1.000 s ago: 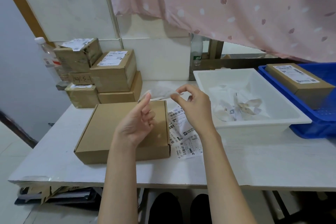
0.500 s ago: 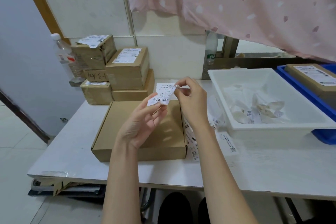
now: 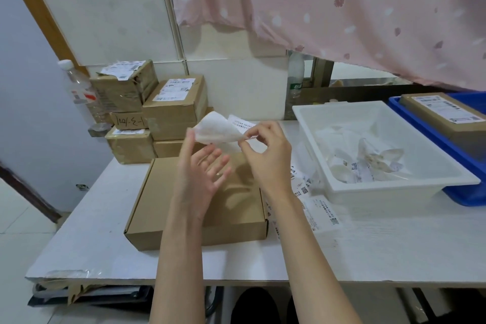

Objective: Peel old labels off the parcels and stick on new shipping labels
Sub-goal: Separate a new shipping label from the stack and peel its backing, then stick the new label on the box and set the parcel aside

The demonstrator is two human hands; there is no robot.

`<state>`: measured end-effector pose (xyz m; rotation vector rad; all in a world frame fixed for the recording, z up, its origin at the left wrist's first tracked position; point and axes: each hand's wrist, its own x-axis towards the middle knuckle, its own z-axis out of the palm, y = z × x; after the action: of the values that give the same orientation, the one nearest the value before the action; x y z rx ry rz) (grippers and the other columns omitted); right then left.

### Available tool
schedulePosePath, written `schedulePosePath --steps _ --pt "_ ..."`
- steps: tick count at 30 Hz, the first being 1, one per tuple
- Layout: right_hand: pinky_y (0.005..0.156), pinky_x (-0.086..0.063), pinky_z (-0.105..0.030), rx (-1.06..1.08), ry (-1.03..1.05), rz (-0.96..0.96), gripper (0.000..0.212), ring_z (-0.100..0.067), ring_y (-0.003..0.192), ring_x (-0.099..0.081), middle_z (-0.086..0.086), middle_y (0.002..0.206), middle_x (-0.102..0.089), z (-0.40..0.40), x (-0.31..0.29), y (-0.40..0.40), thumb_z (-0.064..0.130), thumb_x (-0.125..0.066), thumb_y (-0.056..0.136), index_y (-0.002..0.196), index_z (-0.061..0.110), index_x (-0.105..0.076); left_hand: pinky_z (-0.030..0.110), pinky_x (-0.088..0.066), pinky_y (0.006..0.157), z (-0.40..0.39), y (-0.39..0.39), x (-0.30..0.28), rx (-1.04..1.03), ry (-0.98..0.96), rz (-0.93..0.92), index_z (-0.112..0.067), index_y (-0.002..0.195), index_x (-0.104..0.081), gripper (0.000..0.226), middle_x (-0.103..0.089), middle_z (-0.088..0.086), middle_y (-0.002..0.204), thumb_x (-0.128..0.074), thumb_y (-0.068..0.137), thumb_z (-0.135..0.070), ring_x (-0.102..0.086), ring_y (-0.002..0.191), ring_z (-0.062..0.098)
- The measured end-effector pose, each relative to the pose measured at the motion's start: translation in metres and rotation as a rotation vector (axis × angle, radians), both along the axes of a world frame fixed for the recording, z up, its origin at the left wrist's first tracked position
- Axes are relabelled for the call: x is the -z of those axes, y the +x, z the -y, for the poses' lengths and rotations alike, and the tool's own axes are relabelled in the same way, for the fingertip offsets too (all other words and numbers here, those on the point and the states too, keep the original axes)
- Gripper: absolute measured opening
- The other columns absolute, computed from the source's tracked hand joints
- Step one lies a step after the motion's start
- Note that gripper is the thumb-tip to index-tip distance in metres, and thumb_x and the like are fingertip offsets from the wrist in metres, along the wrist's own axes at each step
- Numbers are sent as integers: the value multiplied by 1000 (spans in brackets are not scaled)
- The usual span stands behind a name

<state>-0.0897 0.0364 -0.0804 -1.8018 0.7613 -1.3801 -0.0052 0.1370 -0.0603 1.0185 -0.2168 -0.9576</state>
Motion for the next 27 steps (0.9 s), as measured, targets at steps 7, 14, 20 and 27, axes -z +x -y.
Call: schedulePosePath --steps 7,14,20,27 --pt "81 -38 -12 -20 -95 -116 13 -16 92 -52 7 92 -42 -17 4 8 1 -70 73 73 12 -63 29 -52 76 -7 9 0 -178 91 23 -11 94 -60 25 -60 4 88 -59 93 -36 -64 81 17" --pt "79 -37 -5 -48 -49 -136 13 -14 92 -55 7 93 -43 -32 13 14 4 -73 70 76 11 -64 27 -53 82 -30 24 6 -255 86 74 -5 85 -57 18 -65 10 87 -43 92 3 -61 74 15" --pt "80 -42 -14 -2 -86 -169 12 -16 93 -56 7 95 -44 -48 26 17 11 -68 68 79 14 -64 28 -55 73 -36 43 23 -372 225 223 -7 109 -42 22 -58 13 94 -44 93 8 -61 74 16" --pt "84 -47 -28 78 -110 -213 18 -12 93 -50 8 96 -44 -59 33 18 18 -79 69 79 17 -64 38 -50 83 -37 51 26 -323 372 531 -17 81 -62 34 -66 6 96 -40 86 8 -61 76 16"
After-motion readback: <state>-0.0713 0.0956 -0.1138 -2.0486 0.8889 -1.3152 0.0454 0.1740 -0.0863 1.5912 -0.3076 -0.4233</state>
